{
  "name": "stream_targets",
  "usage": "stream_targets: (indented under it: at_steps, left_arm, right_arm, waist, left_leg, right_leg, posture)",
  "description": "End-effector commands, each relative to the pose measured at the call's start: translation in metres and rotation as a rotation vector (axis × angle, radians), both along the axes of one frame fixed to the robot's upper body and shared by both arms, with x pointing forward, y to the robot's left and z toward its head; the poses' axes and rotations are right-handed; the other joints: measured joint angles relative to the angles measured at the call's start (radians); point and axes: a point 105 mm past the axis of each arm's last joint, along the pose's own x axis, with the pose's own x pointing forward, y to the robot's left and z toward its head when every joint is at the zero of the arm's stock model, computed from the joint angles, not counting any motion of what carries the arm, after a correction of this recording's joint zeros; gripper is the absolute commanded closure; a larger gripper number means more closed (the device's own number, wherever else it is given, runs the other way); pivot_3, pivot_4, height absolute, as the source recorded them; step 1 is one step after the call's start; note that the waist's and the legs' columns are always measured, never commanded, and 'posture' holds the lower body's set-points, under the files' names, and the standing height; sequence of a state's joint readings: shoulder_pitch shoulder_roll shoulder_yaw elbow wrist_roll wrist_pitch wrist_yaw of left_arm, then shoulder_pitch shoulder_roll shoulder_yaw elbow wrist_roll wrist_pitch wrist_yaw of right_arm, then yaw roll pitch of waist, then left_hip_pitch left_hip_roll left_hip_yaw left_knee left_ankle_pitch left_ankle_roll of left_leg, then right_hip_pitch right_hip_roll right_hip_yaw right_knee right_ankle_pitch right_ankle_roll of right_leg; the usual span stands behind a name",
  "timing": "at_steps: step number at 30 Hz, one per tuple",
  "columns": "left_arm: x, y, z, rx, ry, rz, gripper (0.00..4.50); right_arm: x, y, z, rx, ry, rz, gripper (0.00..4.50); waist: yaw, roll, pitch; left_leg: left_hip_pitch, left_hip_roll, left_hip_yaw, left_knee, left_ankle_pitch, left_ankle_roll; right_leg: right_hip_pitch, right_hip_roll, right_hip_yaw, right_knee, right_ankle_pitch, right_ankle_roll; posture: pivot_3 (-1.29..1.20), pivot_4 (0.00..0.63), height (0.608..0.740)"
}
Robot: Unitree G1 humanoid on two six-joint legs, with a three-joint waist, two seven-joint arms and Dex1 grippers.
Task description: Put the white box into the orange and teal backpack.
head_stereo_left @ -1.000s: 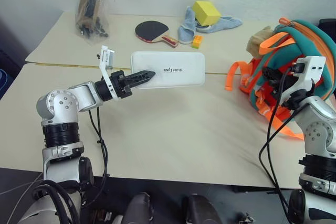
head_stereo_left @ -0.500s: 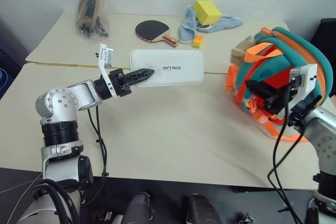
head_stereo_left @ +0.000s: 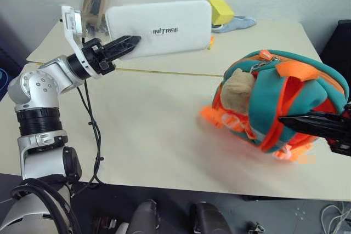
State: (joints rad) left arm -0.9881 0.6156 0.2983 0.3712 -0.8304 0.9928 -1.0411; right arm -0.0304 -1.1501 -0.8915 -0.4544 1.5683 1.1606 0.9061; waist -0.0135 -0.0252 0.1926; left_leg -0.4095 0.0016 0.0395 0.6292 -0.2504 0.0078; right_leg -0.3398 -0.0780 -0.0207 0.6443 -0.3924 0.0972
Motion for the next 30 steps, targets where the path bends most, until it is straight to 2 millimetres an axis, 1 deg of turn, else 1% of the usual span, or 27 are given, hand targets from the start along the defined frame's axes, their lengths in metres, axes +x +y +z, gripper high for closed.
stream_targets:
  at_steps: [1, 4, 6, 8, 11, 15, 17, 21, 24, 26, 27, 30]
  left_arm:
    - [-0.021, -0.014, 0.015, 0.037, -0.132, -0.121, 3.12]
    - [-0.023, -0.034, -0.011, 0.193, -0.197, -0.149, 3.12]
    - [-0.015, -0.042, -0.023, 0.249, -0.238, -0.120, 3.12]
    - [-0.007, -0.048, -0.020, 0.227, -0.255, -0.091, 3.12]
    - [0.000, -0.050, -0.003, 0.154, -0.288, -0.068, 3.12]
    - [-0.003, -0.045, 0.012, 0.101, -0.289, -0.114, 3.12]
    - [-0.006, -0.044, 0.012, 0.117, -0.289, -0.148, 3.12]
    - [-0.012, -0.049, 0.003, 0.157, -0.285, -0.218, 3.12]
    - [-0.011, -0.059, -0.004, 0.180, -0.296, -0.252, 3.12]
    - [-0.006, -0.066, -0.006, 0.193, -0.318, -0.241, 3.12]
    - [-0.003, -0.070, -0.005, 0.190, -0.327, -0.231, 3.12]
    - [0.003, -0.074, 0.007, 0.148, -0.350, -0.224, 3.12]
  right_arm:
    - [-0.006, -0.005, 0.013, 0.014, -0.038, -0.003, 4.49]
    - [-0.004, -0.008, -0.003, -0.008, 0.006, -0.024, 4.49]
    - [-0.004, -0.010, -0.015, -0.027, 0.034, -0.032, 4.49]
    - [-0.006, -0.010, -0.024, -0.043, 0.055, -0.031, 4.49]
    - [-0.009, -0.011, -0.035, -0.071, 0.080, -0.030, 4.49]
    - [-0.013, -0.015, -0.038, -0.072, 0.078, -0.040, 4.49]
    - [-0.014, -0.017, -0.037, -0.069, 0.070, -0.045, 4.49]
    - [-0.014, -0.017, -0.036, -0.068, 0.061, -0.052, 4.49]
    - [-0.015, -0.016, -0.037, -0.066, 0.060, -0.058, 4.49]
    - [-0.017, -0.017, -0.038, -0.068, 0.063, -0.058, 4.49]
    - [-0.019, -0.017, -0.038, -0.071, 0.067, -0.057, 4.49]
    - [-0.024, -0.020, -0.037, -0.075, 0.075, -0.058, 4.49]
  waist:
    - [0.006, -0.001, 0.000]
    - [0.014, -0.001, 0.001]
    - [0.020, -0.001, 0.001]
    - [0.027, -0.001, 0.001]
    - [0.035, -0.002, 0.001]
    - [0.034, -0.003, 0.001]
    - [0.033, -0.002, 0.001]
    - [0.036, -0.003, 0.001]
    - [0.038, -0.003, 0.001]
    - [0.039, -0.003, 0.002]
    - [0.040, -0.003, 0.001]
    - [0.042, -0.004, 0.002]
  left_leg:
    - [0.000, 0.000, 0.000, 0.001, 0.000, 0.000]
    - [0.000, 0.000, 0.000, 0.001, 0.000, 0.001]
    - [0.000, -0.001, 0.000, 0.000, 0.000, 0.001]
    - [-0.001, -0.001, 0.000, 0.001, 0.000, 0.001]
    - [-0.002, -0.001, 0.000, 0.002, 0.000, 0.002]
    - [-0.003, -0.001, 0.000, 0.002, 0.000, 0.002]
    - [-0.003, -0.001, 0.000, 0.002, 0.000, 0.002]
    - [-0.002, -0.001, -0.001, 0.002, 0.000, 0.002]
    - [-0.002, -0.001, -0.001, 0.003, 0.000, 0.002]
    - [-0.002, -0.001, -0.001, 0.003, 0.000, 0.002]
    - [-0.003, -0.001, -0.001, 0.003, 0.000, 0.002]
    - [-0.003, -0.002, -0.001, 0.003, 0.000, 0.002]
  right_leg:
    - [0.000, 0.000, 0.000, 0.000, 0.000, 0.000]
    - [0.000, 0.000, 0.001, 0.001, 0.000, 0.000]
    - [0.000, 0.000, 0.000, 0.000, 0.000, 0.000]
    - [0.000, 0.000, 0.000, 0.000, 0.000, 0.000]
    - [-0.001, 0.000, 0.000, 0.001, 0.000, 0.001]
    - [-0.002, 0.000, 0.000, 0.001, 0.001, 0.001]
    - [-0.002, 0.000, 0.000, 0.001, 0.001, 0.001]
    - [-0.001, 0.000, -0.001, 0.001, 0.001, 0.001]
    - [-0.001, 0.000, 0.000, 0.001, 0.001, 0.001]
    - [-0.001, 0.000, -0.001, 0.001, 0.001, 0.001]
    - [-0.001, 0.000, -0.001, 0.001, 0.001, 0.001]
    - [-0.001, 0.000, -0.001, 0.001, 0.001, 0.001]
  posture:
    - [0.00, 0.150, 0.740]
    - [0.00, 0.150, 0.740]
    - [0.00, 0.150, 0.740]
    - [0.00, 0.150, 0.740]
    - [0.00, 0.150, 0.740]
    - [0.00, 0.150, 0.740]
    - [0.00, 0.150, 0.740]
    - [0.00, 0.150, 0.740]
    - [0.00, 0.150, 0.740]
    - [0.00, 0.150, 0.740]
    - [0.00, 0.150, 0.740]
    - [0.00, 0.150, 0.740]
